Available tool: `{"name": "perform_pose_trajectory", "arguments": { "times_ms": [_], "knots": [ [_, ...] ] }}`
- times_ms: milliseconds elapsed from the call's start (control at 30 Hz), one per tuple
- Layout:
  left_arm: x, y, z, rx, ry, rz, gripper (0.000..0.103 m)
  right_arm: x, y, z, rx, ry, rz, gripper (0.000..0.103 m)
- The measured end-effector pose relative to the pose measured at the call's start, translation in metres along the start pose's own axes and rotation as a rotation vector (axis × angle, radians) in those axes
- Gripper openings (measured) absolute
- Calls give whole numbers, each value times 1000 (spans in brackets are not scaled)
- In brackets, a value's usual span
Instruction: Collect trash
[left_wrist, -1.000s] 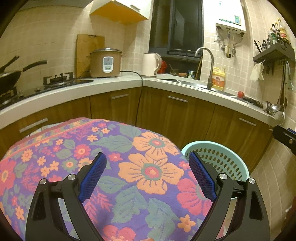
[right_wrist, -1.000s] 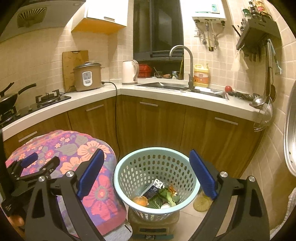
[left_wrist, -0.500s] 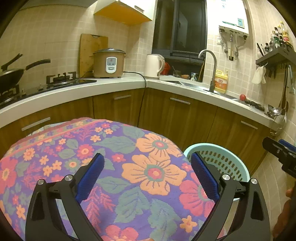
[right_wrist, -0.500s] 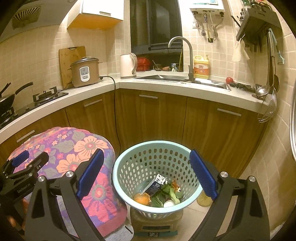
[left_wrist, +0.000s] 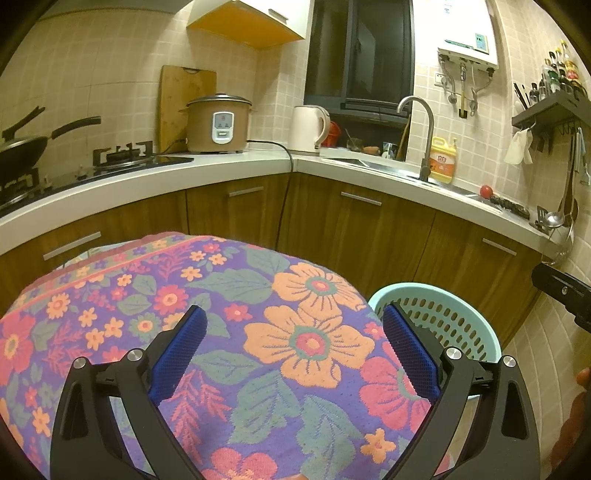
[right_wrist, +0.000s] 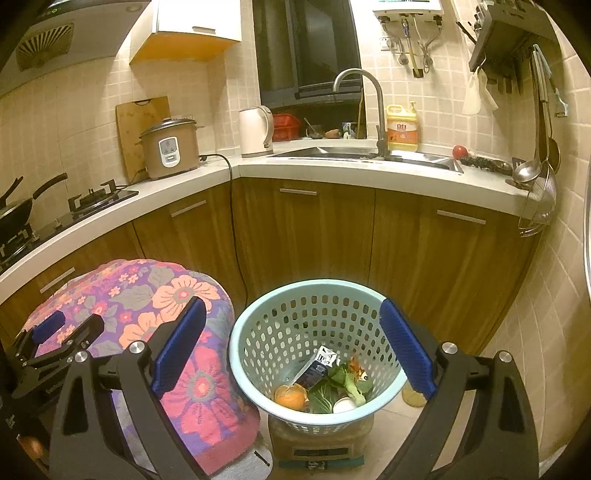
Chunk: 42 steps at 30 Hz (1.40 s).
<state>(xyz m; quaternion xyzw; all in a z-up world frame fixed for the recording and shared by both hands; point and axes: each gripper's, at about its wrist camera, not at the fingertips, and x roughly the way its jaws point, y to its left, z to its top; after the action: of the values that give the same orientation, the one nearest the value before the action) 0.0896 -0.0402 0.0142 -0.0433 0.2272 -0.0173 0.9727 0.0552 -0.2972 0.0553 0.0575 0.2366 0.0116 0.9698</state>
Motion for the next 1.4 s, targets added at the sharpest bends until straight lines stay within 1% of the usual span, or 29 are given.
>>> {"name": "perform_pose_trajectory", "arguments": {
  "times_ms": [1400],
  "knots": [
    [0,-1,0,3,0,6,93,4,3,-4,-8,17,6,91]
  ]
}}
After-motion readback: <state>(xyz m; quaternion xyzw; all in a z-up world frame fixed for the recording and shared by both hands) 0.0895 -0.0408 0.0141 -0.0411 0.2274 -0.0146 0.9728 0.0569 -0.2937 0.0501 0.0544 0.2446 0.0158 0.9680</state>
